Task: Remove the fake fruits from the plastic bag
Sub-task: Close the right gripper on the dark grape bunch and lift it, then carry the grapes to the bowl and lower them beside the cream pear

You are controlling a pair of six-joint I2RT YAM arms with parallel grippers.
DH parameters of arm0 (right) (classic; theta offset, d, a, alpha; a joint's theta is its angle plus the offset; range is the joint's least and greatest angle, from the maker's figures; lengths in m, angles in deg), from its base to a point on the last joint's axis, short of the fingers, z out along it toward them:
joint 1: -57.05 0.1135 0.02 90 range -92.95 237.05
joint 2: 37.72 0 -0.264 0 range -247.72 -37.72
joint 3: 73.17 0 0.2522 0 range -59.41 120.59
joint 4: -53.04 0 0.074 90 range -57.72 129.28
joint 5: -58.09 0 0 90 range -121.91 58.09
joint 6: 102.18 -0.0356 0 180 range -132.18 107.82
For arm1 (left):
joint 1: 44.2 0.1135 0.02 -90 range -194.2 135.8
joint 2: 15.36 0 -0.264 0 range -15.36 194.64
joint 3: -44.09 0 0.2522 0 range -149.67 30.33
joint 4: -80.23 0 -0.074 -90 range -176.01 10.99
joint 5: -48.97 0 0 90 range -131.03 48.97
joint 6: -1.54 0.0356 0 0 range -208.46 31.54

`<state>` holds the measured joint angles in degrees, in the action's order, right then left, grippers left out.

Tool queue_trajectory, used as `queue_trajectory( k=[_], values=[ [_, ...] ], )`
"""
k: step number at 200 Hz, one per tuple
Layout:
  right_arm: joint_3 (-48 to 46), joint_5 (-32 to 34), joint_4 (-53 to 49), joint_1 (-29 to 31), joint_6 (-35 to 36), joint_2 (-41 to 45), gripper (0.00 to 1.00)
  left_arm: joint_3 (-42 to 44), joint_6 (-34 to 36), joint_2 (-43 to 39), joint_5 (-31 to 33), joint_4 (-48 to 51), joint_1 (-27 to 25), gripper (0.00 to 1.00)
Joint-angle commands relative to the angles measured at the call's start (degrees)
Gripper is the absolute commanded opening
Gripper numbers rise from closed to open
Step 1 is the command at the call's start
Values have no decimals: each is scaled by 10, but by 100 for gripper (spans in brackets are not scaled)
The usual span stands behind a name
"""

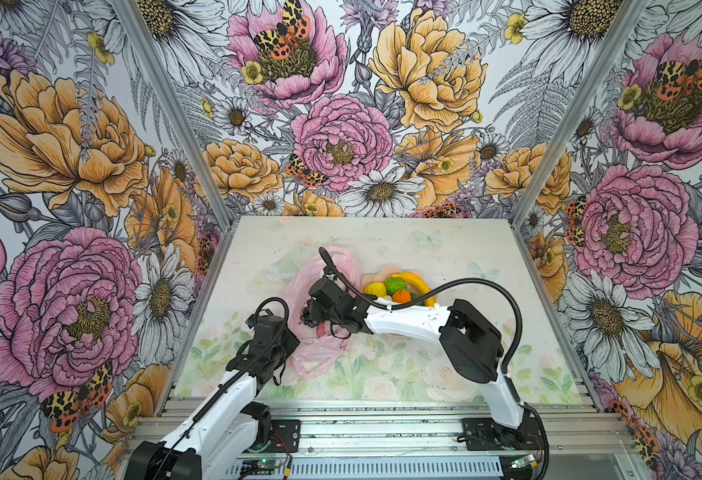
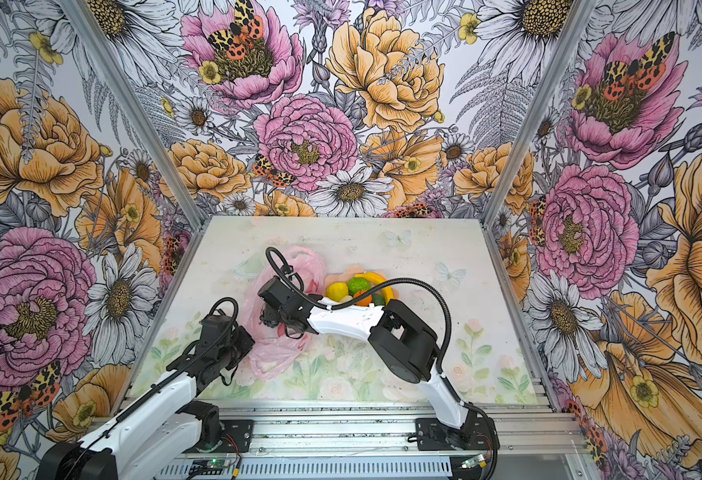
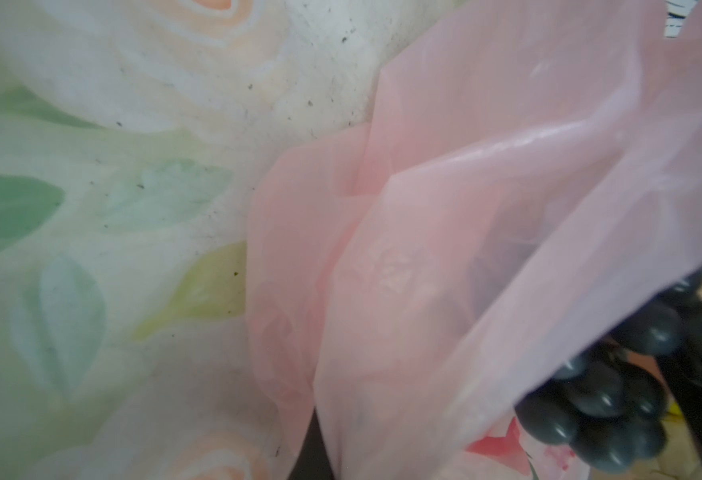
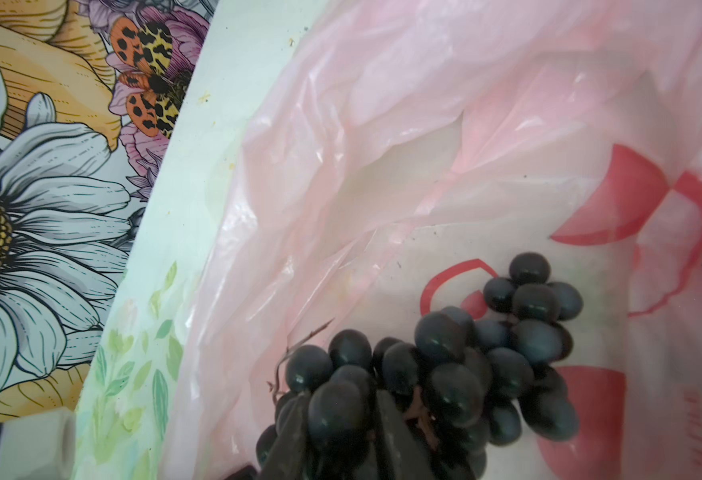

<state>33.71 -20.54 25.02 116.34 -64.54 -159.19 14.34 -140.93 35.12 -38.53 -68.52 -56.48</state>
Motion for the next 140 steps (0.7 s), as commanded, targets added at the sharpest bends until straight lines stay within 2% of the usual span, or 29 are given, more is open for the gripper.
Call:
queue_trajectory(
  k=[1,78,140],
  values=[
    [-6,22,17,3,23,48,27,-18,24,10,3,-18,11,0],
    [-47,36,16,2,47,147,26,-29,60,42,-5,-36,53,0],
    [-107,63,8,0,65,261,25,-30,64,64,-14,-49,55,0]
  ],
)
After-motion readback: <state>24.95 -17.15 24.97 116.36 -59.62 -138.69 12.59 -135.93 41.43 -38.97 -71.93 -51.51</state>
